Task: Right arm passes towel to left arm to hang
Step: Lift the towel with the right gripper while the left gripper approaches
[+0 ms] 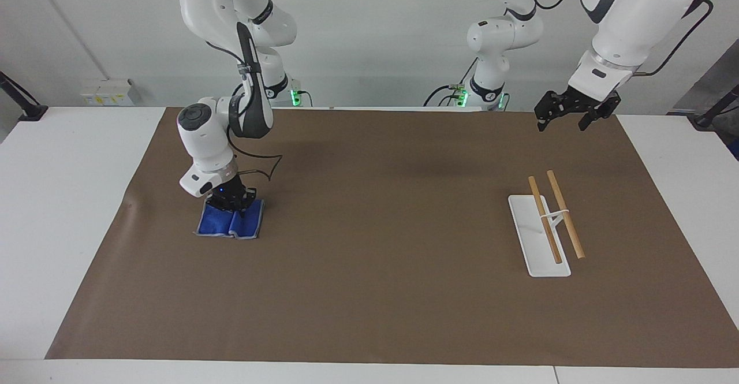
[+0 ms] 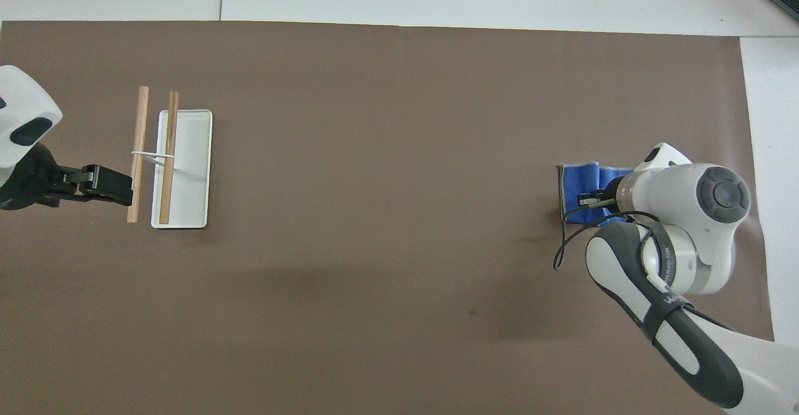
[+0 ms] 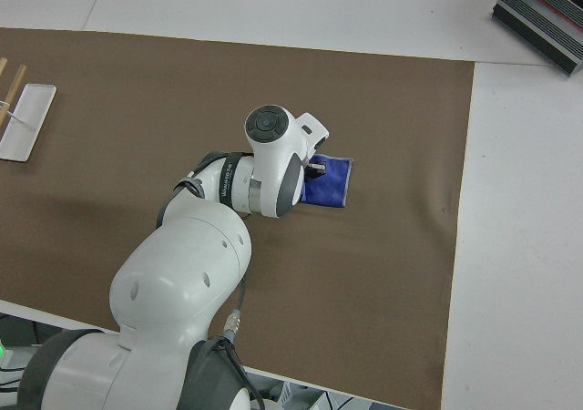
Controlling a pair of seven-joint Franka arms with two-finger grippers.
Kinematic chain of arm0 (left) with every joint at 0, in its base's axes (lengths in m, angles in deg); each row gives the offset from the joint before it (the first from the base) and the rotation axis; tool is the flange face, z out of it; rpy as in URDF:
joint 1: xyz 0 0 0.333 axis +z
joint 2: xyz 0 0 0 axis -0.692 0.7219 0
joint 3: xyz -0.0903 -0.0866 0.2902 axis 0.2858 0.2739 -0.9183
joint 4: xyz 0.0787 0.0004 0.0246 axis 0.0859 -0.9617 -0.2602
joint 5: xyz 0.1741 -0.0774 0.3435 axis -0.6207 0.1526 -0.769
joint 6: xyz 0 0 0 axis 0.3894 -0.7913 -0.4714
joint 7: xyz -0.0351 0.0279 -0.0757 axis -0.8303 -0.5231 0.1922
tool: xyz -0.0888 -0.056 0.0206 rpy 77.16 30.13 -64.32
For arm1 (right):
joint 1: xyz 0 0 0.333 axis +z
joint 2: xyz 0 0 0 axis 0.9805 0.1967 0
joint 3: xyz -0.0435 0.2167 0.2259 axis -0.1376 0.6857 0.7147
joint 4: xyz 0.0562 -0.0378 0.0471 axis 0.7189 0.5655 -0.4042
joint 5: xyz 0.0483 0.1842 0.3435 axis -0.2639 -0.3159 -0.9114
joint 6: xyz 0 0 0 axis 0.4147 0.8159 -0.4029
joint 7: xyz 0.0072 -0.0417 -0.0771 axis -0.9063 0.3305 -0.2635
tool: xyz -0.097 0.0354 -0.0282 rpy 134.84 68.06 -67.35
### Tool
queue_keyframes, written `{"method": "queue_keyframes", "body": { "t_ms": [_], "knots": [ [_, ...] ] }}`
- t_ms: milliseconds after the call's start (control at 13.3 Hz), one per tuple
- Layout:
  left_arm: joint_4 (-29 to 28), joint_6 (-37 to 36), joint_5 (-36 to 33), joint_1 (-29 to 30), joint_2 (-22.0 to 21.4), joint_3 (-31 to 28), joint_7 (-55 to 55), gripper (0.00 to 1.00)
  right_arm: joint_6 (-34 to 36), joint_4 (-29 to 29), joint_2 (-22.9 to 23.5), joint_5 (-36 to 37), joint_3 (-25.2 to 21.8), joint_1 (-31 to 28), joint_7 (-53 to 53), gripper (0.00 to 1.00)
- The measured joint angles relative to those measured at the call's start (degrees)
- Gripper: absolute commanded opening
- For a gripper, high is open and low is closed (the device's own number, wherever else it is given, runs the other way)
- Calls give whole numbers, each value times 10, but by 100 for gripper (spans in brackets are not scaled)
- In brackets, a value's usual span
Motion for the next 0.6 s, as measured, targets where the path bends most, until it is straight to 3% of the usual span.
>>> {"method": "queue_keyframes", "body": {
  "t_ms": [301,601],
  "knots": [
    [0,0,0,0,0,0,0,100,13,-7,-26,-1,2,23,67,0],
    [0,1,0,0,-1,0,0,100,77,-57,-48,-3,4,98,231,0]
  ]
}}
